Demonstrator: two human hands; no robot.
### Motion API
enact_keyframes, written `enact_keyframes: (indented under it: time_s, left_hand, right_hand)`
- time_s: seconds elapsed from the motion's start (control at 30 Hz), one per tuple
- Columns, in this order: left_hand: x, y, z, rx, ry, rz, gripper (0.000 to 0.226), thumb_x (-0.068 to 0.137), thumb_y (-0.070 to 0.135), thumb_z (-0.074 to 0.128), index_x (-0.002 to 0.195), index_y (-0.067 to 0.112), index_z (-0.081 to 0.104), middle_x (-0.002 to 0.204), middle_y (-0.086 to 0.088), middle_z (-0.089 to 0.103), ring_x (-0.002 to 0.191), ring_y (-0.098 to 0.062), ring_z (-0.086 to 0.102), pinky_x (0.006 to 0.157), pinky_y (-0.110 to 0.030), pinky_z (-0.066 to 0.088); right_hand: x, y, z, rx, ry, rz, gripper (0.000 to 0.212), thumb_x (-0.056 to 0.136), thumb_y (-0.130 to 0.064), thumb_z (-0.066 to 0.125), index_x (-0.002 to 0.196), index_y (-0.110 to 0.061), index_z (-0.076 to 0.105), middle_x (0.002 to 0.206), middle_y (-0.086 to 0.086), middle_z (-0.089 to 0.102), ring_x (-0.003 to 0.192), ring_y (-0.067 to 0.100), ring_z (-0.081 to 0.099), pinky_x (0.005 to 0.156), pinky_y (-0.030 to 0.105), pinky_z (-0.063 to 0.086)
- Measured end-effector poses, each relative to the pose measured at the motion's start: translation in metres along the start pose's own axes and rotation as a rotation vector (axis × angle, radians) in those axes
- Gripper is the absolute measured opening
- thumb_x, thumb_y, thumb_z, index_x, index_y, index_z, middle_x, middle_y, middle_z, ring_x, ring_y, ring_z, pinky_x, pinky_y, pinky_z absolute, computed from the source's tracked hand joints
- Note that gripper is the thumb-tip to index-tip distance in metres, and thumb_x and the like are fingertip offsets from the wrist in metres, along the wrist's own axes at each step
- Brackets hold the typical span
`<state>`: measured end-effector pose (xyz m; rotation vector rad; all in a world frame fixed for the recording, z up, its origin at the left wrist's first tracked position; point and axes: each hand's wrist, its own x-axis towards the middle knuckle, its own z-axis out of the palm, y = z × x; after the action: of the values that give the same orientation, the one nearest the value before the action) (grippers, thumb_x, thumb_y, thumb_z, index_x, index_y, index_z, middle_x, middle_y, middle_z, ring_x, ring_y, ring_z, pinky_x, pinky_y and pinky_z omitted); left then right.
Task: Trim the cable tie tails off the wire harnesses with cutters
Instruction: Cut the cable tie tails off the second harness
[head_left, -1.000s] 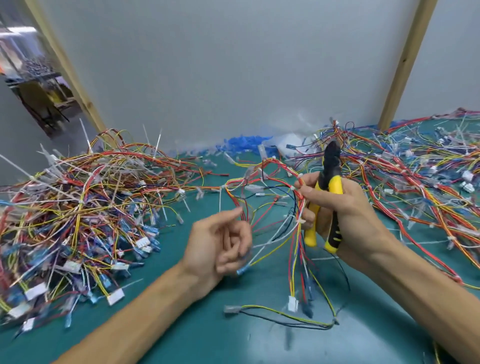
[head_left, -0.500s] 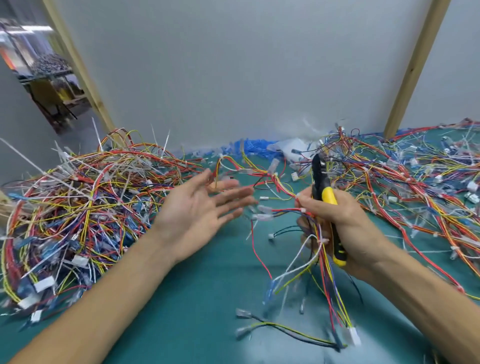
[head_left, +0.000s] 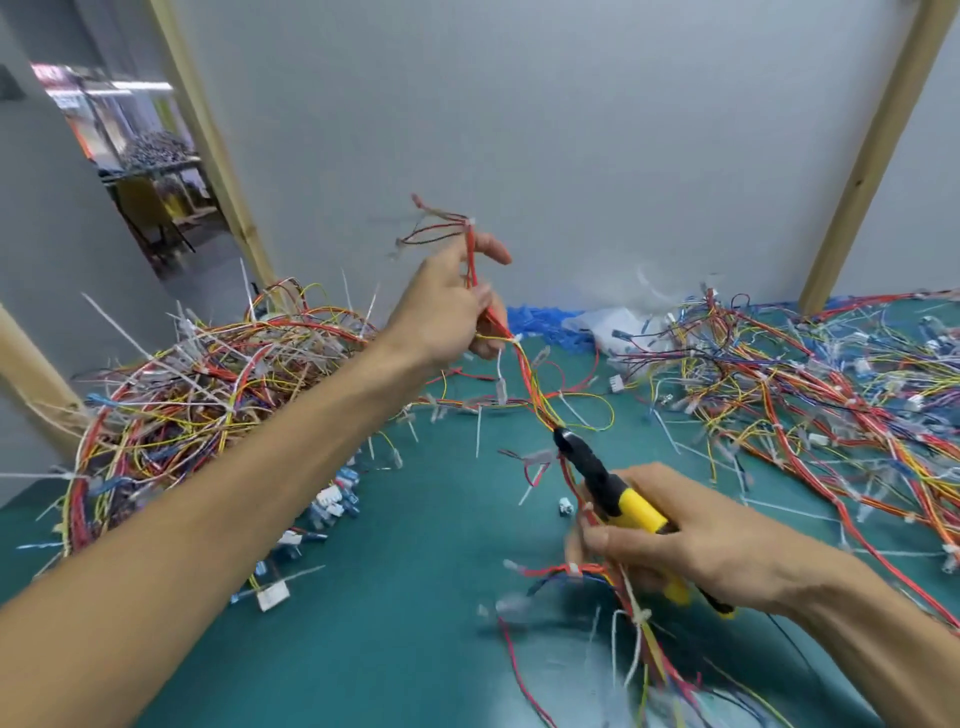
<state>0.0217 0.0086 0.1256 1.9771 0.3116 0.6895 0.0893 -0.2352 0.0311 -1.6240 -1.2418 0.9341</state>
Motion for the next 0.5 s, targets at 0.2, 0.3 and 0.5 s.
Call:
enact_keyframes:
  time_s: [0.2,0.3,0.5]
  left_hand:
    - [0.045,0.022,0.001,-0.333,0.097,-0.231,0.036,0.102,-0.005,0.03,0.09,0.015,0.057,0.061,-0.001,0.063,0.056,-0.017,0.065,0.064,-0.031,0.056]
    - [0.064,0.04,-0.004,-0.375,0.091,-0.22,0.031,0.106,0.003,0.032,0.09,0.021,0.052,0.057,0.0,0.059,0.046,-0.015,0.057,0.056,-0.025,0.051]
    - [0.093,0.075,-0.002,-0.472,0.245,-0.074,0.028,0.103,0.011,0.033,0.08,0.021,0.043,0.05,0.003,0.042,0.044,-0.014,0.034,0.05,-0.023,0.025]
  right_hand:
    - [0.007,0.017,-0.011,0.29,-0.048,0.208,0.049,0.078,-0.038,0.087,0.103,-0.004,0.06,0.094,0.032,0.071,0.076,0.037,0.059,0.071,0.051,0.045]
    - [0.011,0.015,-0.012,0.445,-0.033,0.133,0.045,0.073,-0.038,0.089,0.103,-0.008,0.074,0.085,0.023,0.068,0.071,0.034,0.058,0.068,0.043,0.045]
    - [0.012,0.0,-0.01,0.469,0.007,0.142,0.018,0.092,-0.017,0.067,0.09,0.001,0.064,0.081,0.016,0.071,0.058,0.01,0.069,0.059,0.021,0.055]
